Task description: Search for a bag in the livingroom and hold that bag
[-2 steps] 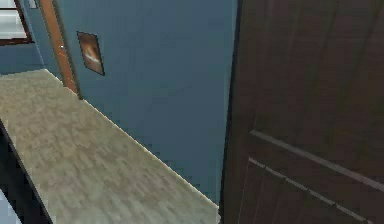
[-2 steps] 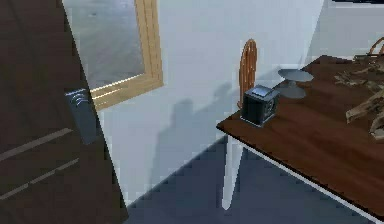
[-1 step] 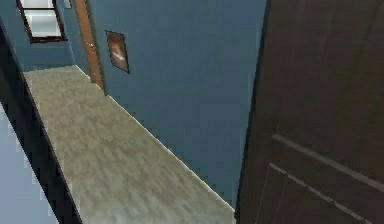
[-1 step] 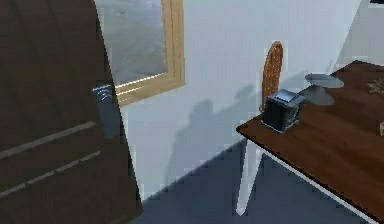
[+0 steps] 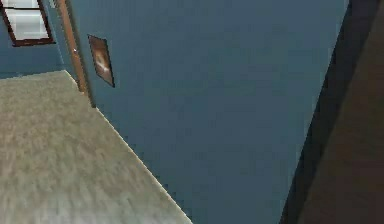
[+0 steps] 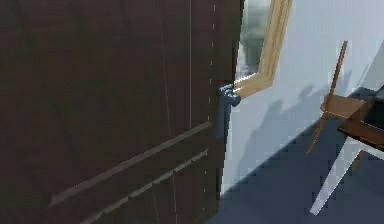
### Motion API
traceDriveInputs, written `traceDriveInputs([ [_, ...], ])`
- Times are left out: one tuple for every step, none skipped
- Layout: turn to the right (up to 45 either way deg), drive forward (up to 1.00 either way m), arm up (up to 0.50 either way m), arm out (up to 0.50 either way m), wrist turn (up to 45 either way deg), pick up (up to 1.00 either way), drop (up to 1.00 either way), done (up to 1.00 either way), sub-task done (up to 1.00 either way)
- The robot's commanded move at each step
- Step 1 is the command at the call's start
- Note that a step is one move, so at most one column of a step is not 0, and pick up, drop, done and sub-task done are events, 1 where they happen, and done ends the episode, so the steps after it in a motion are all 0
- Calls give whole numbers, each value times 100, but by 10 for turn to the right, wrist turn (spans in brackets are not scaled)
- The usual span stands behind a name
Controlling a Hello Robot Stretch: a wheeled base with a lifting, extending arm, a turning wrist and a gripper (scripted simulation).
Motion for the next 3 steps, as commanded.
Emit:
traceDriveInputs([
  [-390,0,0,0,0,0,0,0,0],
  [0,45,0,0,0,0,0,0,0],
  [-180,0,0,0,0,0,0,0,0],
])
